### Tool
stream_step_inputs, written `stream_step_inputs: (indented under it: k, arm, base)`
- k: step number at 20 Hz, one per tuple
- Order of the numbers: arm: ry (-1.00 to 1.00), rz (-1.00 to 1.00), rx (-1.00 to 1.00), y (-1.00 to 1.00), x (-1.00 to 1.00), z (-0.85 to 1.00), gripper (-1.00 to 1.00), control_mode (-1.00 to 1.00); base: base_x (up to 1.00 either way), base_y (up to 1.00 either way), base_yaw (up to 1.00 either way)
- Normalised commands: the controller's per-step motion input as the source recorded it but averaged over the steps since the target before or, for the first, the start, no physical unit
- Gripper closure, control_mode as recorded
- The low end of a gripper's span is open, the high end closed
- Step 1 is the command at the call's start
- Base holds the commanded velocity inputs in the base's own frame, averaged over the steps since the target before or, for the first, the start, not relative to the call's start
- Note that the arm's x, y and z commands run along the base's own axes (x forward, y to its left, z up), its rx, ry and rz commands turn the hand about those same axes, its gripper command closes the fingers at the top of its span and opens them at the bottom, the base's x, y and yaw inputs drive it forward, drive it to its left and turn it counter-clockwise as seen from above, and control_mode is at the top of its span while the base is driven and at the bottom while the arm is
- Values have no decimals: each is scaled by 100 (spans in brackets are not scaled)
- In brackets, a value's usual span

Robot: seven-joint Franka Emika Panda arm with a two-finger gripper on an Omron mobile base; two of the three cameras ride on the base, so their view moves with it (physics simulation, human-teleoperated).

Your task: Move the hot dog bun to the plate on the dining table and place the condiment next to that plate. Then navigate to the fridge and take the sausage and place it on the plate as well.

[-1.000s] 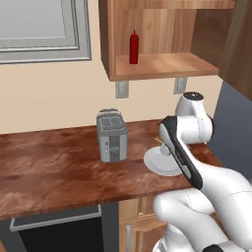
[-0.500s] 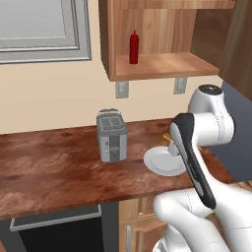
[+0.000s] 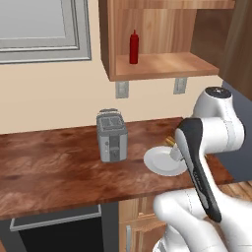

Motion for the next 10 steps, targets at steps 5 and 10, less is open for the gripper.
stream_step_inputs:
  k: [5,10]
  arm:
    - [-25,-6,1,7,-69,5,100,-100]
    - [-7,-6,0,15,-14,7,100,100]
  base:
    - [0,0,0]
    - [-10,27,-16]
